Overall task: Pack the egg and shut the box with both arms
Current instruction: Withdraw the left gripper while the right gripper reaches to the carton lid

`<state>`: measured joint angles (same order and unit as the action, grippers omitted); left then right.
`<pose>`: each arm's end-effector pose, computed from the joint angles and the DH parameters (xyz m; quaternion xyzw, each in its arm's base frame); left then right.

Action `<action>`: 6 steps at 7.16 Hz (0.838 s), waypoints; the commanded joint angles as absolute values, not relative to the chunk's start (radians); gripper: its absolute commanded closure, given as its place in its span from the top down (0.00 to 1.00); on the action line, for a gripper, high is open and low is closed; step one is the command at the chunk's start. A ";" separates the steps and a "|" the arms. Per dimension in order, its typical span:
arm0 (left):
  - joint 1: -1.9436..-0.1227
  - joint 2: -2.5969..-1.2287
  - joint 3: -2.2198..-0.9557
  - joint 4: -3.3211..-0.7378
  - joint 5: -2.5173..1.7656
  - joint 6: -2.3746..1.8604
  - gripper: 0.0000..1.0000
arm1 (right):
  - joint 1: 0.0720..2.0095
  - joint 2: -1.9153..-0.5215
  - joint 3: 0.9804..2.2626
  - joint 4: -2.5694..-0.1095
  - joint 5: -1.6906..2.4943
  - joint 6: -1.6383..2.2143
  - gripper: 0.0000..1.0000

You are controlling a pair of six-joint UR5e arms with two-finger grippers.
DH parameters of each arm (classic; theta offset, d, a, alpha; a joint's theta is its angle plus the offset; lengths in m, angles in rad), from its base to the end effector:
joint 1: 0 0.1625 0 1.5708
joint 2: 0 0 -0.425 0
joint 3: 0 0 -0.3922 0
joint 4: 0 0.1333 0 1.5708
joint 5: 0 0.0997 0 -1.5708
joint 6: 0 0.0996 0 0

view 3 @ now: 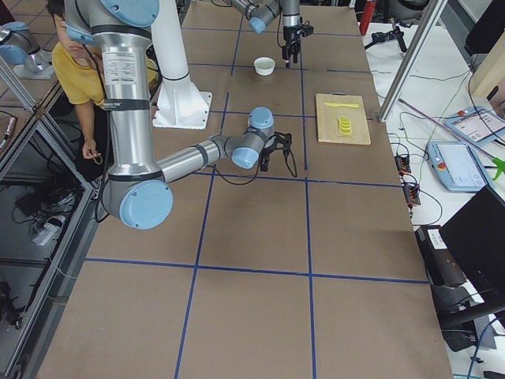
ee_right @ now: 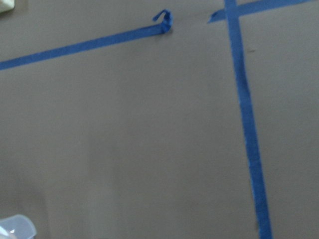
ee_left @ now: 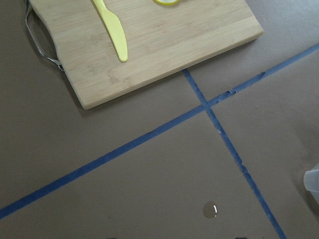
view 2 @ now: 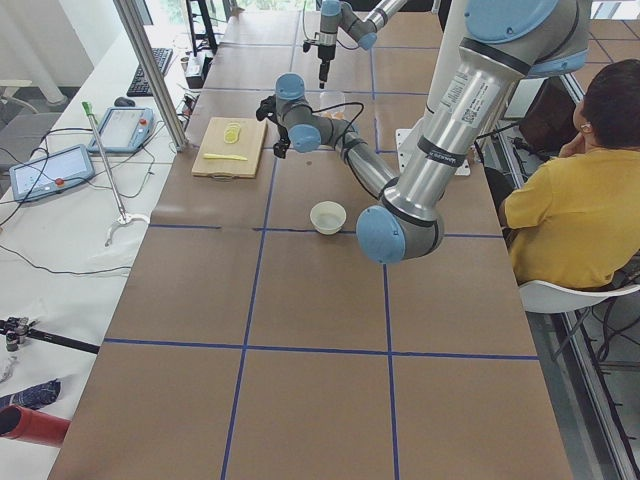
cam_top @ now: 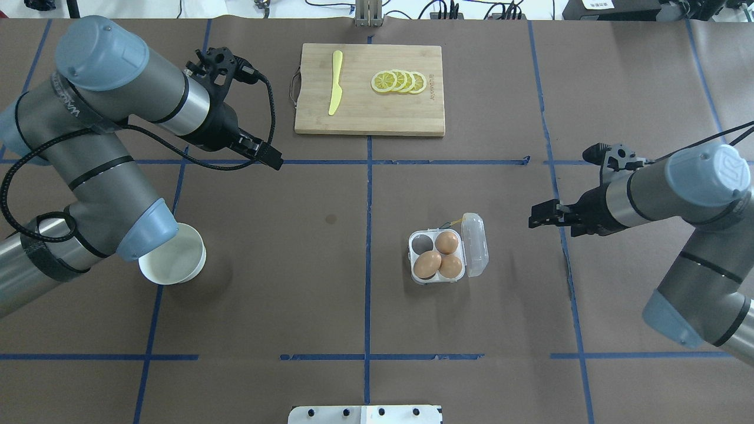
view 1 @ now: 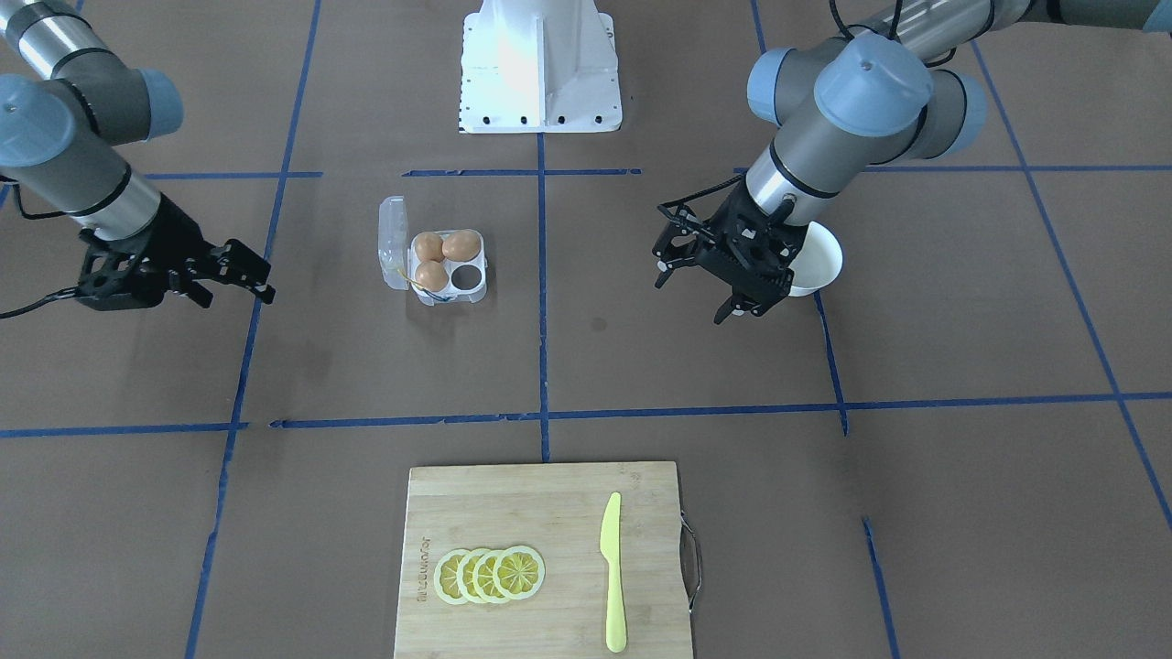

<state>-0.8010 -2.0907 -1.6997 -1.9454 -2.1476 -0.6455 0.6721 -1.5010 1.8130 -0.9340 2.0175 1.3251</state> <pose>0.3935 -0.5194 0.2527 0.1955 0.4936 0.1909 0.8256 -0.3617 -0.4031 0.4374 0.0207 -0.4866 0.0847 0.8692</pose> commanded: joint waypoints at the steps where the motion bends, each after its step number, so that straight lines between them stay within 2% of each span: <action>1: -0.807 -2.062 -1.692 -1.953 -2.149 -0.588 0.84 | 0.571 -1.461 1.839 -0.968 1.906 1.394 1.00; 3: -0.805 -2.056 -1.689 -1.954 -2.149 -0.581 0.84 | 0.528 -1.206 1.848 -1.250 1.898 1.490 1.00; 4: -0.810 -2.056 -1.690 -1.954 -2.151 -0.581 0.84 | 0.519 -1.166 1.862 -1.328 1.867 1.506 1.00; 6: -0.834 -2.056 -1.693 -1.954 -2.152 -0.581 0.84 | 0.598 -1.241 2.006 -1.408 1.958 1.493 1.00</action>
<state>-0.8205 -2.0557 -1.6913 -1.9543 -2.1509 -0.5816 0.5482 -1.2112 1.9306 -1.3400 1.9033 1.4970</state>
